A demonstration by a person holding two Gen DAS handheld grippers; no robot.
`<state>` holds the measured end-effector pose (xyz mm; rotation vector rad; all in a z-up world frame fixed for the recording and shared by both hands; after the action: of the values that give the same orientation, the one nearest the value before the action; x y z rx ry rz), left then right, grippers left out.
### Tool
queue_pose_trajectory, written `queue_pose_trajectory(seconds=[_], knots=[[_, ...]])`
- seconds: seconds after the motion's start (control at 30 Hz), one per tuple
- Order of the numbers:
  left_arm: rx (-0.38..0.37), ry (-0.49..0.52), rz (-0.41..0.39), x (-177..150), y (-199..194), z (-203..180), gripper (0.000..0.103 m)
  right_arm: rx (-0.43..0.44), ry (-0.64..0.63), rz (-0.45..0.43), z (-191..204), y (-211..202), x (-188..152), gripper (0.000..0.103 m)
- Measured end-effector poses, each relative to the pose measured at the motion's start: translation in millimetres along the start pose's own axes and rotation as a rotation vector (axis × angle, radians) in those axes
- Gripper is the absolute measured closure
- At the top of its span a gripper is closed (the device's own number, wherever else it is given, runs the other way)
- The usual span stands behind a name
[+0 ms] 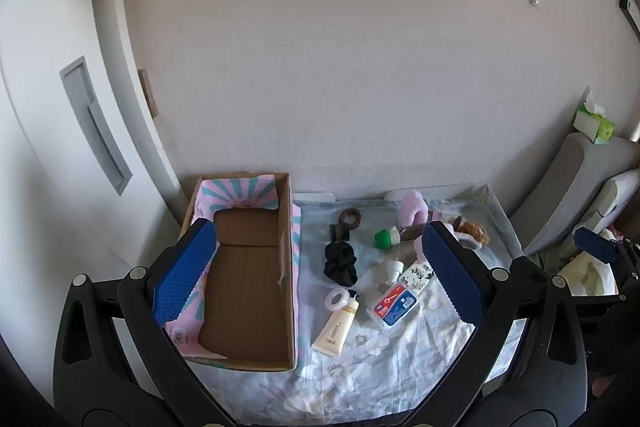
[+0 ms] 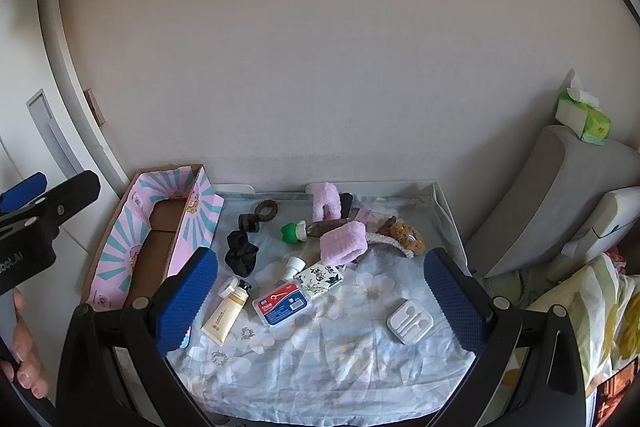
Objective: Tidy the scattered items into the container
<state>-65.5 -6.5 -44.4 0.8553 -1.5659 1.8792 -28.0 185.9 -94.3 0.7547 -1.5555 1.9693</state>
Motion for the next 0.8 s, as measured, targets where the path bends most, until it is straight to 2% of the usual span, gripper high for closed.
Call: queue_pose_trajectory(seconds=[0.1,0.8], knots=[[0.017,-0.005,0.002,-0.5,0.5,1.6,0.001,0.001,0.001,0.000,0.3,0.3,0.4,0.000],[0.008,-0.009,0.033,-8.1,2.9,-0.1,0.001,-0.004,0.007,0.001,-0.7,-0.9,-0.3,0.000]])
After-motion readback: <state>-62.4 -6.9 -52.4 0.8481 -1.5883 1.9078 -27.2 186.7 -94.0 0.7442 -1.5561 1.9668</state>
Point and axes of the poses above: each gripper's, at about its wrist camera, not at the fingertips, and y roughly the way its jaws point, z to its left, x to its top, the point moved 7 cm from there along y, roughly the way its jaws point, and after that the axes turned 15 degrees about x, right-handed, at the moved point
